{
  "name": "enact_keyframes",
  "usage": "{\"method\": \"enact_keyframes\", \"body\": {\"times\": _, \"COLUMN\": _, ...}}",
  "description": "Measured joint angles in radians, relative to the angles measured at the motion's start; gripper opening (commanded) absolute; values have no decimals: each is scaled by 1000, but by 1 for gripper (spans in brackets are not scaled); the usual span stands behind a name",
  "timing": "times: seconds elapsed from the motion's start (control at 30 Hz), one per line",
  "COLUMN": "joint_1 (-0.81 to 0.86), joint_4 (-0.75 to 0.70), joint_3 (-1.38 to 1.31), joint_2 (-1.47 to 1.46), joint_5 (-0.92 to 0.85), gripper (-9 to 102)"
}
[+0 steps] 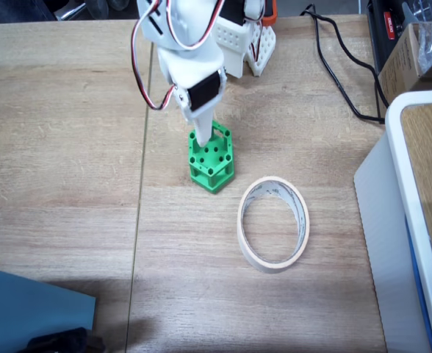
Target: Grasp a component and put it in the bin.
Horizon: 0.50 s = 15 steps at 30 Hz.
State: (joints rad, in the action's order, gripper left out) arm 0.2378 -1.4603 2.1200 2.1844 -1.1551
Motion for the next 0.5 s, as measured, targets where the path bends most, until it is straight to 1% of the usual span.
{"method": "enact_keyframes", "body": {"times": 0.13, "joint_1": -2, "joint_4": 0, "joint_3": 31, "joint_2": 0, "joint_5": -15, "gripper": 14}}
{"method": "enact_keyframes", "body": {"times": 0.37, "joint_1": -2, "joint_4": 0, "joint_3": 124, "joint_2": 43, "joint_5": -149, "gripper": 14}}
{"method": "enact_keyframes", "body": {"times": 0.5, "joint_1": -3, "joint_4": 0, "joint_3": 164, "joint_2": 104, "joint_5": -190, "gripper": 14}}
